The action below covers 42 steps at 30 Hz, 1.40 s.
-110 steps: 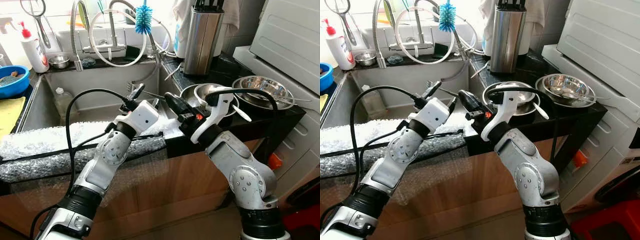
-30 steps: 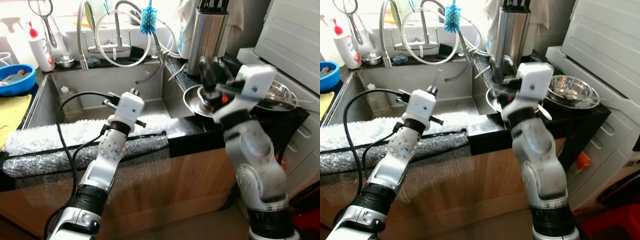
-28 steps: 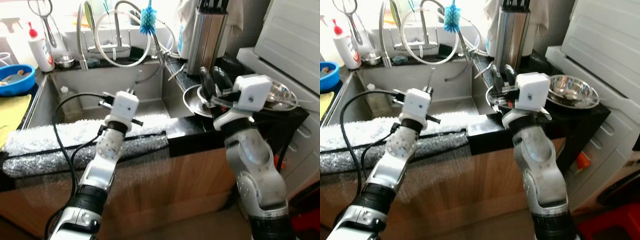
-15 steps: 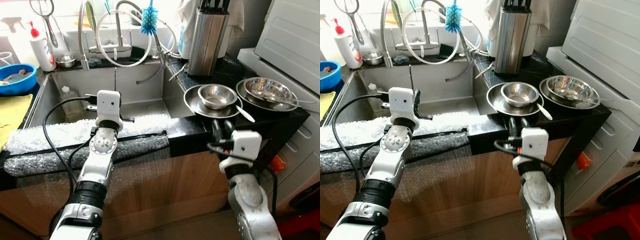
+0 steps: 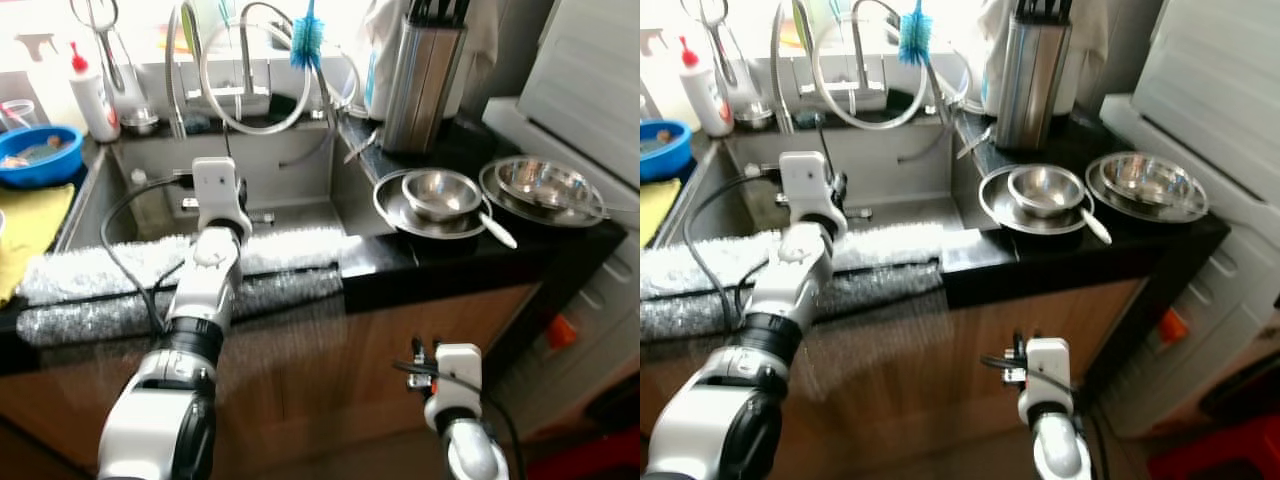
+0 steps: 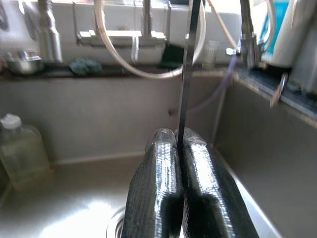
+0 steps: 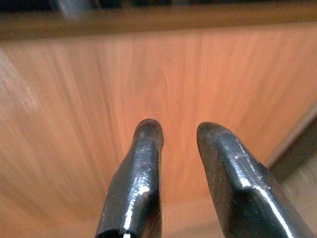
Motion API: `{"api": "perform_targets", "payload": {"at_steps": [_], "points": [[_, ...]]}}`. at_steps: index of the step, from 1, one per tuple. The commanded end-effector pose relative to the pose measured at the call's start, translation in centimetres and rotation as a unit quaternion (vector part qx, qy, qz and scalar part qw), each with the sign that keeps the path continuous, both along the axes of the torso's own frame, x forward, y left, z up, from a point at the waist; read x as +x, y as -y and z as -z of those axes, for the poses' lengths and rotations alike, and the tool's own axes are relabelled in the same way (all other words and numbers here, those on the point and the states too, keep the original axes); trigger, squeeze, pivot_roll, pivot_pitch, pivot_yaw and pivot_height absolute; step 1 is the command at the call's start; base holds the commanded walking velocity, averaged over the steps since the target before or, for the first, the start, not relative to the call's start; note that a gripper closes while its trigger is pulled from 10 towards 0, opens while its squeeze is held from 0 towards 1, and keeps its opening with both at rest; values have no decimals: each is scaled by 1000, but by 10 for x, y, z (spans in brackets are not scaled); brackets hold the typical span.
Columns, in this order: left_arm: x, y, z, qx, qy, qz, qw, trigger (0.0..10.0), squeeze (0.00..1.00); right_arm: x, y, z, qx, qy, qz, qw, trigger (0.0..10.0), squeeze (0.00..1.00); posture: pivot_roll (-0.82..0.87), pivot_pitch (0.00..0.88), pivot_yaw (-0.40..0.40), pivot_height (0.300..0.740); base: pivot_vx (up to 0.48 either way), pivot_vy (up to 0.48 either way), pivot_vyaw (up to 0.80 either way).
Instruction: Kitchen organization
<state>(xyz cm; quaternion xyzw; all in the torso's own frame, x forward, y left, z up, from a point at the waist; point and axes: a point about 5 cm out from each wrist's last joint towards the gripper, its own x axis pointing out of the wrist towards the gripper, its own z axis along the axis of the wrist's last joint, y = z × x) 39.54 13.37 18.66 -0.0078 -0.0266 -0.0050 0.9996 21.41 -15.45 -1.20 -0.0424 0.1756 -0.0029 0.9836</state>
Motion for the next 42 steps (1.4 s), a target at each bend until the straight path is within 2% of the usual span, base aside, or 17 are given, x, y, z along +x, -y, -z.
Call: {"api": "perform_targets", "payload": {"at_steps": [1, 5, 6, 7, 8, 10, 11, 23, 31, 34, 35, 36, 39, 40, 41, 42], "points": [[2, 7, 8, 18, -34, 20, 999, 10000, 0, -3, 0, 11, -3, -17, 3, 1000, 10000, 0, -114, 0, -1, 740, 0, 0, 0], [1, 8, 13, 21, -46, 21, 999, 10000, 0, -7, 1, 19, -1, -28, 3, 1000, 10000, 0, -112, 0, -2, 740, 0, 0, 0], [0, 7, 16, 22, -52, 21, 998, 10000, 165, -8, 2, 22, 0, -34, 5, 999, 10000, 0, -114, 0, -3, 740, 0, 0, 0], [0, 7, 18, 24, -58, 21, 998, 10000, 165, -9, 3, 24, 0, -38, 7, 999, 10000, 0, -114, 0, -3, 740, 0, 0, 0], [0, 7, 21, 26, -65, 21, 997, 10000, 659, -10, 5, 27, 2, -42, 10, 999, 10000, 0, -112, 0, -3, 740, 0, 0, 0], [0, 7, 22, 27, -66, 21, 997, 10000, 659, -11, 6, 28, 3, -43, 12, 999, 10000, 0, -112, 0, -3, 740, 0, 0, 0], [1, 7, 23, 27, -69, 22, 997, 10000, 1000, -11, 8, 30, 2, -47, 13, 999, 10000, 0, -112, 0, -4, 740, 0, 0, 0], [-1, 10, 24, 30, -70, 29, 997, 10000, 1000, -6, 10, 37, 0, -63, 10, 998, 10000, 0, -112, 1, -11, 740, 0, 0, 0], [1, 10, 22, 14, -67, 31, 997, 10000, 1000, -2, 11, 39, 5, -70, 13, 997, 10000, 0, -111, 0, -12, 740, 0, 0, 0], [1, 10, 19, 15, -62, 29, 998, 10000, 1000, -2, 11, 40, 6, -73, 14, 997, 10000, 0, -110, 0, -12, 740, 0, 0, 0], [2, 10, 16, 12, -50, 29, 998, 10000, 973, -2, 12, 40, 6, -74, 14, 997, 10000, 0, -108, 0, -11, 740, 0, 0, 0], [2, 10, 6, 4, -16, 30, 999, 10000, 0, -2, 13, 41, 7, -75, 16, 997, 10000, 0, -107, 0, -12, 740, 0, 0, 0], [0, 7, -10, 0, 44, 23, 999, 10000, 0, -2, 14, 40, 7, -73, 17, 997, 10000, 0, -113, 0, -11, 740, 0, 0, 0], [0, 7, -10, 0, 44, 23, 999, 10000, 0, -2, 14, 40, 7, -73, 17, 997, 10000, 0, -113, 0, -11, 740, 0, 0, 0], [-3, 0, -25, -2, 97, 10, 995, 10000, 0, -1, 16, 39, 7, -68, 20, 997, 10000, 0, -113, 0, -12, 740, 0, 0, 0], [-5, -4, -32, 0, 124, 2, 992, 10000, 0, 1, 18, 38, 6, -63, 21, 998, 10000, 0, -114, 0, -11, 740, 0, 0, 0]]}}
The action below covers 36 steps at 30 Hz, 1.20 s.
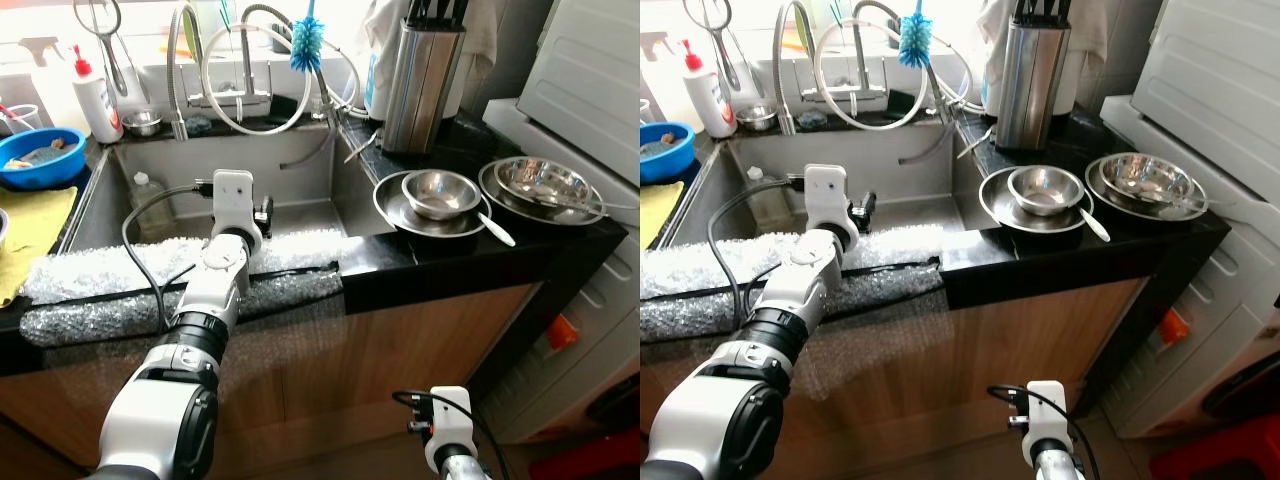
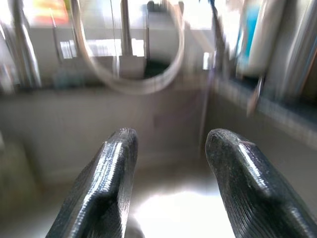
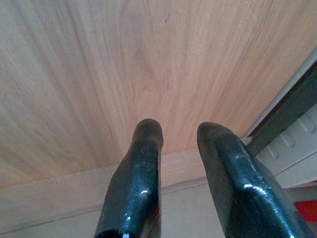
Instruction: Kitchen organization
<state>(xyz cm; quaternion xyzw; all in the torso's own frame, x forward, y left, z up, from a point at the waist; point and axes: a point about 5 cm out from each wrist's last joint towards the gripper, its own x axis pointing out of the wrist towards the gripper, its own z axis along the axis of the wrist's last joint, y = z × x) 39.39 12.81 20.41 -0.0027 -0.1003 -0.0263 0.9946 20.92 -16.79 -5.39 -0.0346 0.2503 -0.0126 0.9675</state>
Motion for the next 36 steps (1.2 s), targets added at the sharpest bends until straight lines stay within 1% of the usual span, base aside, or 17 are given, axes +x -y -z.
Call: {"api": "perform_targets", "payload": {"at_steps": [1, 4, 6, 7, 8, 12, 13, 14, 15, 16, 19, 20, 22, 23, 25, 30, 36], "points": [[-8, -19, -25, -8, 87, -31, 996, 10000, 0, 10, 6, -8, -1, 26, 9, 1000, 10000, 0, -114, 0, -11, 740, 0, 0, 0], [-18, -34, -31, 3, 119, -39, 992, 10000, 0, 18, 8, -15, -3, 46, 7, 999, 10000, 0, -116, 0, -10, 740, 0, 0, 0], [-25, -45, -29, 3, 128, -51, 990, 10000, 0, 21, 10, -18, -4, 58, 8, 998, 10000, 0, -116, 0, -9, 740, 0, 0, 0], [-31, -55, -26, 10, 132, -62, 989, 10000, 0, 25, 11, -22, -6, 69, 9, 998, 10000, 0, -120, 0, -8, 740, 0, 0, 0], [-31, -55, -26, 10, 132, -62, 989, 10000, 0, 25, 11, -22, -6, 69, 9, 998, 10000, 0, -120, 0, -8, 740, 0, 0, 0], [-41, -68, -22, 26, 137, -74, 987, 10000, 0, 29, 12, -26, -8, 81, 7, 997, 10000, 0, -122, 0, -9, 740, 0, 0, 0], [-41, -68, -22, 26, 138, -74, 987, 10000, 0, 29, 12, -26, -8, 81, 7, 997, 10000, 0, -122, 0, -9, 740, 0, 0, 0], [-50, -75, -16, 32, 135, -79, 987, 10000, 0, 34, 11, -33, -12, 106, 4, 994, 10000, 0, -118, 0, -12, 740, 0, 0, 0], [-54, -78, -14, 34, 134, -81, 987, 10000, 0, 37, 10, -37, -14, 120, 1, 993, 10000, 0, -118, 0, -12, 740, 0, 0, 0], [-62, -79, -6, 39, 128, -84, 987, 10000, 0, 41, 9, -44, -15, 144, 0, 989, 10000, 0, -121, 0, -13, 740, 0, 0, 0], [-73, -75, 4, 38, 114, -79, 990, 10000, 0, 45, 8, -51, -15, 170, 0, 985, 10000, 0, -126, 0, -12, 740, 0, 0, 0], [-78, -71, 12, 35, 104, -76, 991, 10000, 0, 48, 7, -61, -15, 194, -1, 981, 10000, 0, -128, 0, -12, 740, 0, 0, 0], [-80, -68, 18, 32, 98, -75, 992, 10000, 0, 50, 4, -73, -16, 221, -3, 975, 10000, 0, -132, 0, -12, 740, 0, 0, 0], [-80, -68, 18, 32, 98, -75, 992, 10000, 0, 50, 4, -73, -16, 221, -3, 975, 10000, 0, -132, 0, -12, 740, 0, 0, 0], [-85, -63, 28, 30, 90, -75, 993, 10000, 0, 51, -4, -90, -14, 255, -6, 967, 10000, 0, -135, 0, -13, 740, 0, 0, 0], [-86, -63, 30, 32, 88, -83, 992, 10000, 0, 51, -8, -99, -12, 272, -5, 962, 10000, 0, -137, 0, -15, 740, 0, 0, 0], [-86, -66, 35, 31, 79, -99, 991, 10000, 0, 48, -14, -103, -11, 267, -4, 964, 10000, 0, -137, 0, -16, 740, 0, 0, 0]]}}
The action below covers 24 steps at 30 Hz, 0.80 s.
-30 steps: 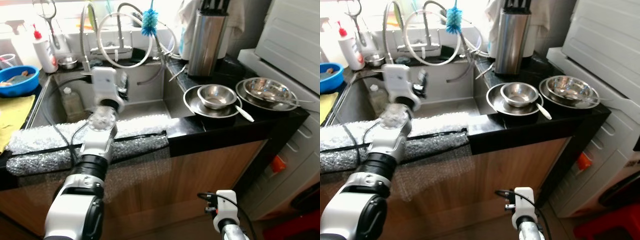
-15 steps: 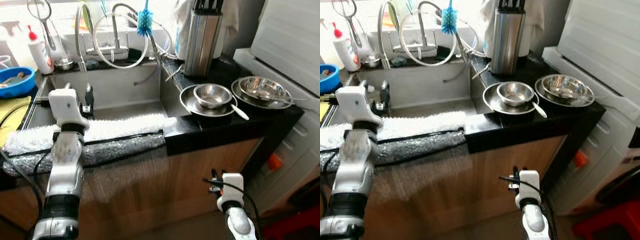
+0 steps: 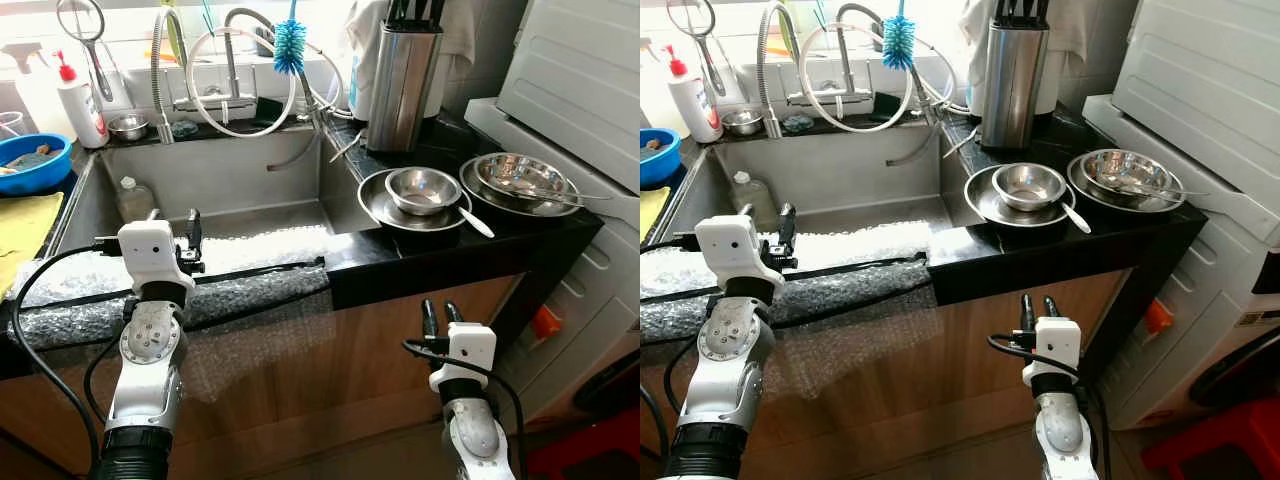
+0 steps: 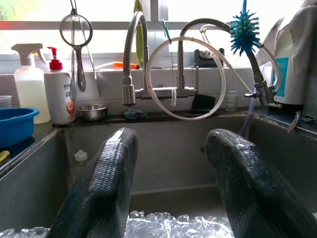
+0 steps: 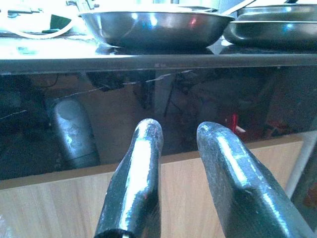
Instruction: Kitchen organization
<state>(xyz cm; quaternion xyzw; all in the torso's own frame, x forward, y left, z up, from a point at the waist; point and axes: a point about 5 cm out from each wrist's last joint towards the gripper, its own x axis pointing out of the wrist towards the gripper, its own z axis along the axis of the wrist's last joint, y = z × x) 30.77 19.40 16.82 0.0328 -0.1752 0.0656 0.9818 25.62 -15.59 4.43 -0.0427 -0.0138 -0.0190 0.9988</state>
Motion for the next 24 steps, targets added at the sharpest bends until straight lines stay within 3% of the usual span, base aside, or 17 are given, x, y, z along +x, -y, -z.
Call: {"api": "perform_targets", "payload": {"at_steps": [1, 12, 13, 17, 22, 24], "points": [[0, 0, -1, 7, 2, -4, 1000, 10000, 0, 0, -3, -6, 1, 3, 1, 1000, 10000, 0, -137, 0, -16, 740, 0, 0, 0], [2, 6, -2, 18, -5, 12, 1000, 10000, 0, 18, 1, -60, 14, 72, 4, 997, 10000, 0, -136, 0, -12, 740, 0, 0, 0], [2, 7, -2, 19, -6, 14, 1000, 10000, 0, 24, 4, -76, 12, 94, 5, 995, 10000, 1000, -136, 0, -12, 740, 0, 0, 0], [3, 9, -2, 22, -9, 17, 1000, 10000, 0, 33, 16, -97, 32, 120, 29, 992, 10000, 1000, -131, 0, -15, 740, 0, 0, 0], [3, 12, -1, 26, -11, 25, 999, 10000, 0, 43, 25, -108, 41, 127, 39, 990, 10000, 1000, -130, 0, -15, 740, 0, 0, 0], [3, 14, -1, 28, -12, 29, 999, 10000, 0, 46, 29, -112, 45, 128, 45, 990, 10000, 0, -128, 0, -17, 740, 0, 0, 0]]}}
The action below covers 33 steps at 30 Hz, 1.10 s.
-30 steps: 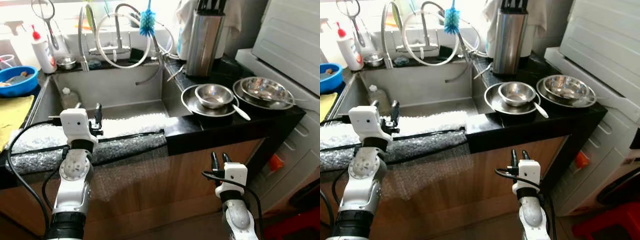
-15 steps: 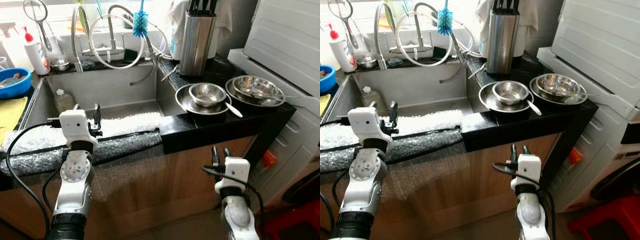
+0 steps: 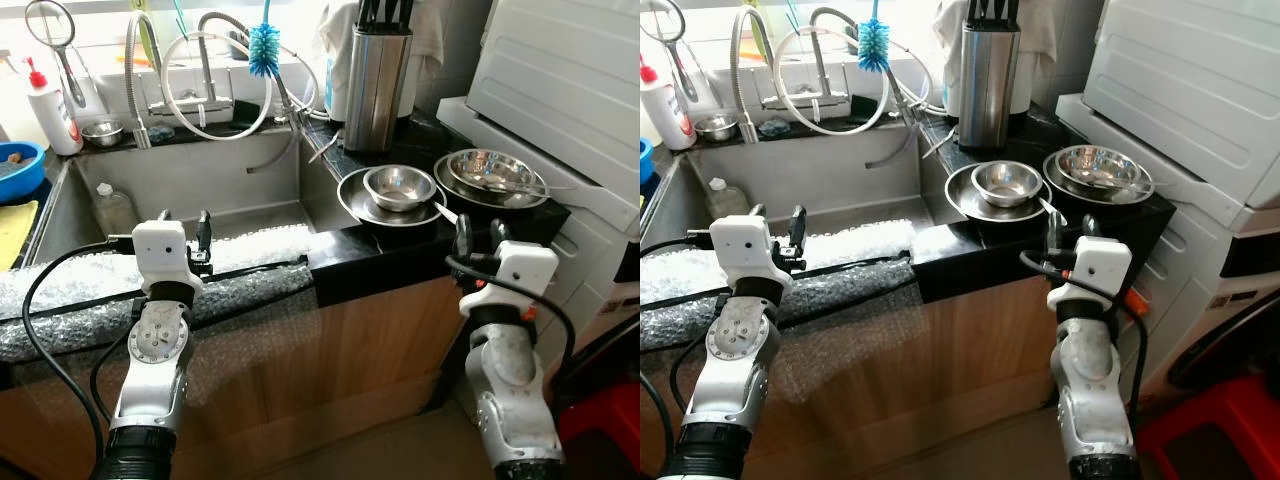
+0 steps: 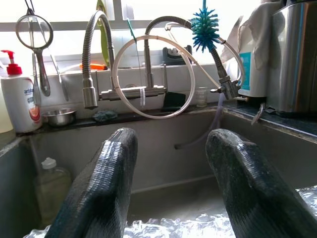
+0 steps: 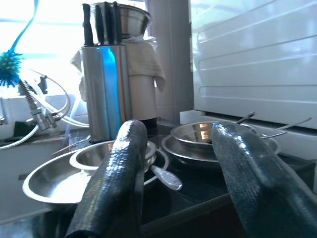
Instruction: Kitchen organization
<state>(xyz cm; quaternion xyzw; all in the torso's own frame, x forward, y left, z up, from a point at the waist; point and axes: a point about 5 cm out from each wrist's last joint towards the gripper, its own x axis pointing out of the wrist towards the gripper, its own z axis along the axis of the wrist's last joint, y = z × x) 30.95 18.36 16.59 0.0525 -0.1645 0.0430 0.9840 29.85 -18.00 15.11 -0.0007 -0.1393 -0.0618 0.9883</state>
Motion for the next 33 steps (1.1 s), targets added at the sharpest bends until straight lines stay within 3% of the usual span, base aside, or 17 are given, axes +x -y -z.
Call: {"api": "perform_targets", "payload": {"at_steps": [1, 5, 6, 7, 11, 12, 15, 17, 22, 33], "points": [[2, 4, -3, 6, 1, 12, 1000, 10000, 0, 6, 6, -7, 12, 1, 8, 1000, 10000, 0, -128, 0, -17, 740, 0, 0, 0], [2, 6, -3, 13, 0, 16, 1000, 10000, 0, 15, 13, -14, 37, 0, 7, 999, 10000, 0, -123, 0, -21, 740, 0, 0, 0], [2, 6, -3, 13, -1, 17, 1000, 10000, 0, 17, 13, -16, 46, 3, 3, 999, 10000, 663, -123, 0, -21, 740, 0, 0, 0], [2, 7, -3, 14, -2, 17, 1000, 10000, 0, 19, 14, -18, 54, 3, 1, 999, 10000, 1000, -123, 0, -20, 740, 0, 0, 0], [3, 8, -2, 16, -4, 19, 1000, 10000, 0, 29, 17, -21, 83, -8, 3, 996, 10000, 1000, -121, 0, -22, 740, 0, 0, 0], [3, 9, -2, 16, -5, 20, 1000, 10000, 0, 31, 17, -21, 97, -11, 1, 995, 10000, 0, -121, 0, -23, 740, 0, 0, 0], [3, 9, -1, 17, -5, 22, 1000, 10000, 0, 33, 17, -22, 109, -10, -6, 994, 10000, 0, -121, 0, -23, 740, 0, 0, 0], [4, 11, -1, 22, -9, 28, 999, 10000, 0, 38, 15, -21, 145, -20, 0, 989, 10000, 0, -120, 0, -20, 740, 0, 0, 0], [4, 11, -1, 21, -9, 28, 999, 10000, 0, 44, 8, -13, 162, -56, -14, 985, 10000, 0, -115, 0, -23, 740, 0, 0, 0], [3, 10, -1, 21, -10, 26, 999, 10000, 0, 41, -3, -20, 150, -38, -37, 987, 10000, 0, -110, 0, -28, 740, 0, 0, 0]]}}
